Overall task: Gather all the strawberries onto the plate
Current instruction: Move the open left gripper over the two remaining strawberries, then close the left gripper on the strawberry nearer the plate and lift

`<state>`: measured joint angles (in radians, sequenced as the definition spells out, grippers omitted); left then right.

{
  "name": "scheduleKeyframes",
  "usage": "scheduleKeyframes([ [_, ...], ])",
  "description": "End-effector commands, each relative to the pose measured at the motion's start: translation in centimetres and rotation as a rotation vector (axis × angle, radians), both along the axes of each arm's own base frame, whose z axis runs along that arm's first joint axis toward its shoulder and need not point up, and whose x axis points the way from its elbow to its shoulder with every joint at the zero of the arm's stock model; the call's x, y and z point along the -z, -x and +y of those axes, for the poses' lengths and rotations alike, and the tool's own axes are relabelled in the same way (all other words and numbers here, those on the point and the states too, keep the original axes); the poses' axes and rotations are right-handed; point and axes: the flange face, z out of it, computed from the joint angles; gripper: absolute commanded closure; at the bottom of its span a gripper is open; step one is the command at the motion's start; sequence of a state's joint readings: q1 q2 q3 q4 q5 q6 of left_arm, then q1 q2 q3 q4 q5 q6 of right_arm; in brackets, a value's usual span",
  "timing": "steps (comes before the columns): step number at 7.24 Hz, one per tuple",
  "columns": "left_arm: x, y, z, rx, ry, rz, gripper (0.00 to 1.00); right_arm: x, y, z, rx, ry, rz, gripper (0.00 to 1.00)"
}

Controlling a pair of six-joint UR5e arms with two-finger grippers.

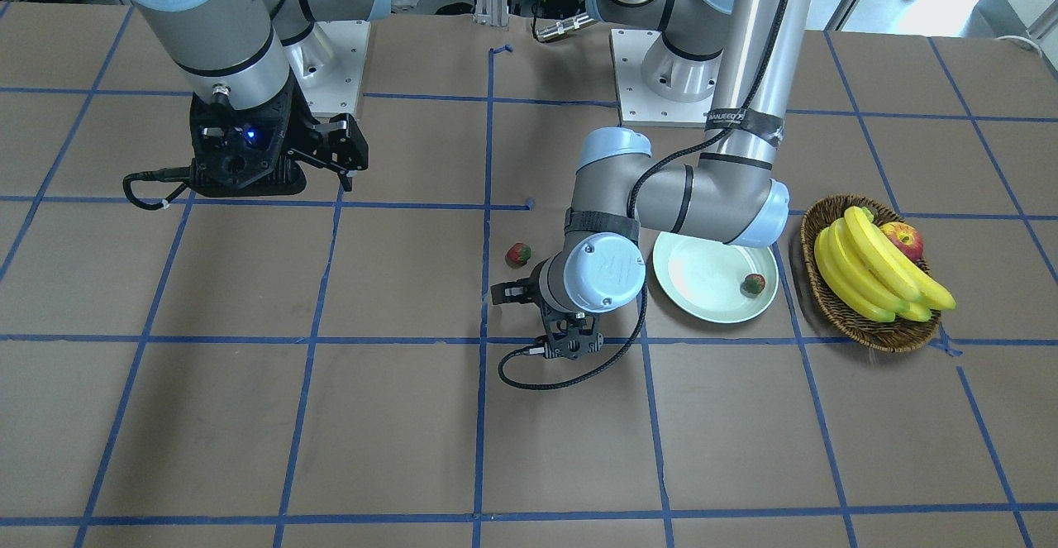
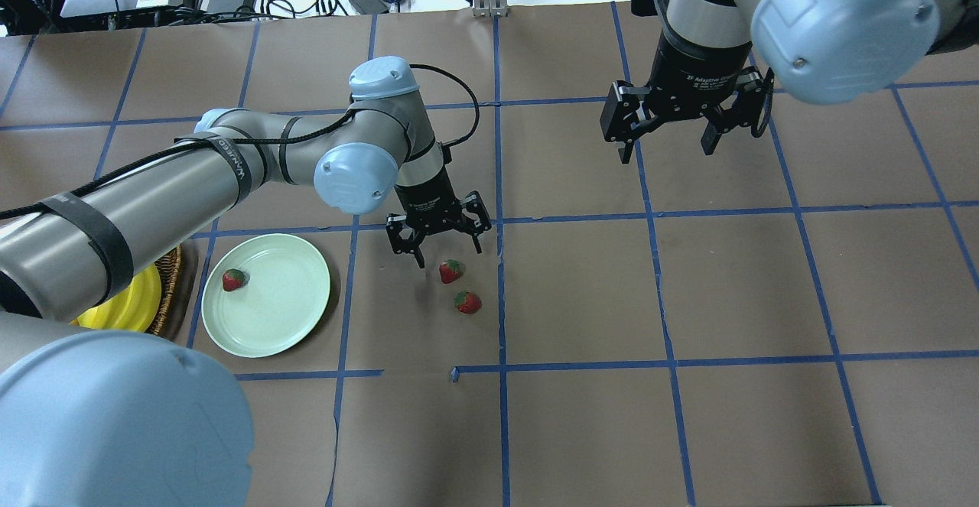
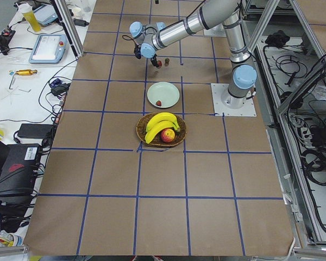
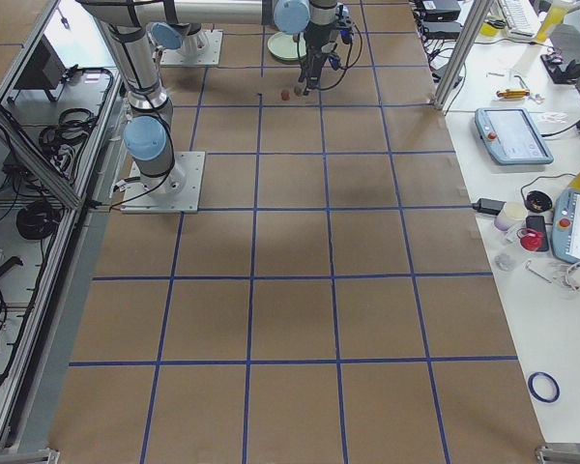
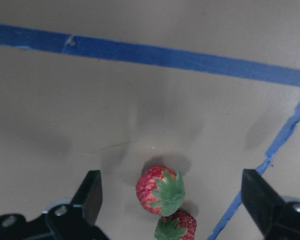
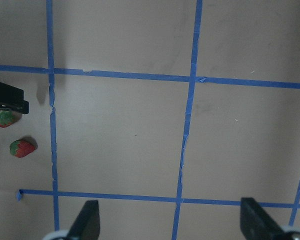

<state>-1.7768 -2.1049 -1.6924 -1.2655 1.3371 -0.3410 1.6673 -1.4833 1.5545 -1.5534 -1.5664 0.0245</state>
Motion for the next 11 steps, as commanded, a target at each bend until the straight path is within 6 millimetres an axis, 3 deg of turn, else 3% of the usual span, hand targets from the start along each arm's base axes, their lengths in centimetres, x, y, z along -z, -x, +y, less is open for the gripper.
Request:
scheduleKeyframes([
  [1, 1.2, -0.1, 0.6, 0.007, -0.028, -0.004, 0.03, 0.1, 0.0, 0.0, 0.0, -0.002, 0.0, 0.0],
  [2, 1.5, -0.2, 0.9, 0.007, -0.035, -0.009, 0.12, 0.0, 0.0, 0.1, 0.0, 0.0, 0.0, 0.0],
  [3, 1.5, -0.2, 0.9, 0.008, -0.036, -0.012, 0.49, 0.0, 0.0, 0.1, 0.0, 0.0, 0.0, 0.0],
  [4, 1.4, -0.2, 0.8, 0.009, -0.033, -0.014, 0.99, 0.1, 0.0, 0.0, 0.0, -0.002, 0.0, 0.0],
  [6, -0.2, -0.8, 0.5, 0.03, 0.004, -0.065, 1.0, 0.0, 0.0, 0.1, 0.001, 0.0, 0.0, 0.0],
  [8, -3.4, -2.0, -1.0, 0.101, 0.084, -0.099, 1.0, 0.0, 0.0, 0.0, 0.001, 0.001, 0.0, 0.0],
  [9, -5.5, -4.3, -2.2, 0.143, 0.095, -0.113, 1.0, 0.0, 0.0, 0.0, 0.001, 0.001, 0.0, 0.0],
  [11, -8.1, -14.0, -3.3, 0.26, 0.031, -0.166, 1.0, 0.0, 0.0, 0.0, 0.001, 0.001, 0.0, 0.0],
])
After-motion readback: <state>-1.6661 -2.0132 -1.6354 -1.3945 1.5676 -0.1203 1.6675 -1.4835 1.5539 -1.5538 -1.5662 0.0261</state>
